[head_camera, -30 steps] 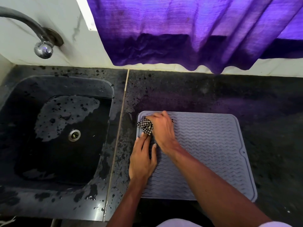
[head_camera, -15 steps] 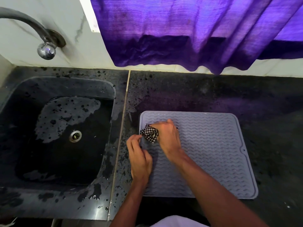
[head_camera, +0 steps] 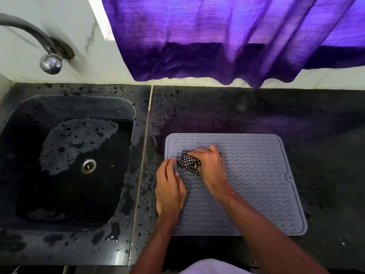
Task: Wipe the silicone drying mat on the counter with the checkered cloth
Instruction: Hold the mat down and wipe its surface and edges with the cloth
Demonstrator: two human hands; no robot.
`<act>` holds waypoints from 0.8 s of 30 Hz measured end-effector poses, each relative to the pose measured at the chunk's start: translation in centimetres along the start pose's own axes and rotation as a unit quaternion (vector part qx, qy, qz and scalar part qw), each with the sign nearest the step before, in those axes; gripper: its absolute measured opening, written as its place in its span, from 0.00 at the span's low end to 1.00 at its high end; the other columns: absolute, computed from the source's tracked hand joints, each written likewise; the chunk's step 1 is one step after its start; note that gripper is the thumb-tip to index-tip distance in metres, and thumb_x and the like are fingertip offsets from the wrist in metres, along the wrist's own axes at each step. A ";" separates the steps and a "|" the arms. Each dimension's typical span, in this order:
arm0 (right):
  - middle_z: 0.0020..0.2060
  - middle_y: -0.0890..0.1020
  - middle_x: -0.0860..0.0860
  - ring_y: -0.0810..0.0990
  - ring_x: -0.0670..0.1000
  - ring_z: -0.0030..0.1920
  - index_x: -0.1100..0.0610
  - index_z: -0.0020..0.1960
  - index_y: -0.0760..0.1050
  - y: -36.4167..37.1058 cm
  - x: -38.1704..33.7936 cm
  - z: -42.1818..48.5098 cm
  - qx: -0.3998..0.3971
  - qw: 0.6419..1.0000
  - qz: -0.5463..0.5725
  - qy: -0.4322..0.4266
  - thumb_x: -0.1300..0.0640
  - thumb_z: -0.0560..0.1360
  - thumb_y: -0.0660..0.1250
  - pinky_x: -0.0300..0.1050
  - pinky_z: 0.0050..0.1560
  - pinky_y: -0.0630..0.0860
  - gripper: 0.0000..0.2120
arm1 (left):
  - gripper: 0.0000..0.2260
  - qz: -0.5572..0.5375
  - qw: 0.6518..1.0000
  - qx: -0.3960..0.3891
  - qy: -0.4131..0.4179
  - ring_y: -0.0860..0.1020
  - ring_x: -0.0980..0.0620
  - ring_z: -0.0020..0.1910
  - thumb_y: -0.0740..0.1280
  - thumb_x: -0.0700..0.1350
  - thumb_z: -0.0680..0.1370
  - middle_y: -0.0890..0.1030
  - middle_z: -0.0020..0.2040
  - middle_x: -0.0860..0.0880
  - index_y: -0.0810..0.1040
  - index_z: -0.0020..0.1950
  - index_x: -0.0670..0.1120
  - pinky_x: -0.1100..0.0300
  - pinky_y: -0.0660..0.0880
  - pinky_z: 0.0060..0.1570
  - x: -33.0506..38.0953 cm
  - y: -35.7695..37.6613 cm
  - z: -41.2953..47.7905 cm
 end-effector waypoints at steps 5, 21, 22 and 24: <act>0.49 0.85 0.42 0.76 0.49 0.48 0.45 0.57 0.82 -0.6 1.3 1.3 -0.068 0.997 0.014 -0.028 0.60 0.72 0.72 0.48 0.52 0.74 0.16 | 0.21 0.072 0.996 -0.032 0.051 0.68 0.54 0.74 0.57 0.45 0.83 0.69 0.76 0.50 0.69 0.76 0.44 0.60 0.73 0.65 -0.4 0.4 -0.1; 0.48 0.87 0.49 0.82 0.52 0.49 0.51 0.54 0.84 -5.0 7.5 -0.6 0.001 0.998 0.040 0.045 0.72 0.66 0.72 0.46 0.53 0.78 0.22 | 0.21 0.125 0.988 -0.008 0.095 0.72 0.51 0.72 0.56 0.47 0.82 0.74 0.73 0.47 0.74 0.72 0.41 0.51 0.73 0.67 -1.4 1.6 -0.2; 0.50 0.86 0.49 0.80 0.53 0.50 0.52 0.54 0.84 -5.1 7.9 -0.9 0.008 0.998 0.049 0.048 0.70 0.66 0.73 0.46 0.52 0.76 0.20 | 0.21 0.123 0.988 -0.009 0.094 0.72 0.51 0.72 0.56 0.47 0.82 0.73 0.73 0.47 0.74 0.72 0.41 0.51 0.73 0.68 -1.3 1.5 -0.2; 0.51 0.86 0.49 0.79 0.52 0.50 0.53 0.55 0.84 -5.1 8.2 -0.9 0.007 0.998 0.045 0.039 0.68 0.69 0.73 0.45 0.51 0.75 0.18 | 0.21 0.125 0.987 -0.009 0.097 0.72 0.50 0.72 0.57 0.46 0.81 0.74 0.73 0.47 0.74 0.72 0.41 0.51 0.73 0.68 -1.1 1.3 -0.2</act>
Point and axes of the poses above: each hand's wrist, its own z-axis towards the middle knuckle, its own y-axis out of the palm, x = y × z, the point moved 1 cm from there along z, towards the middle knuckle
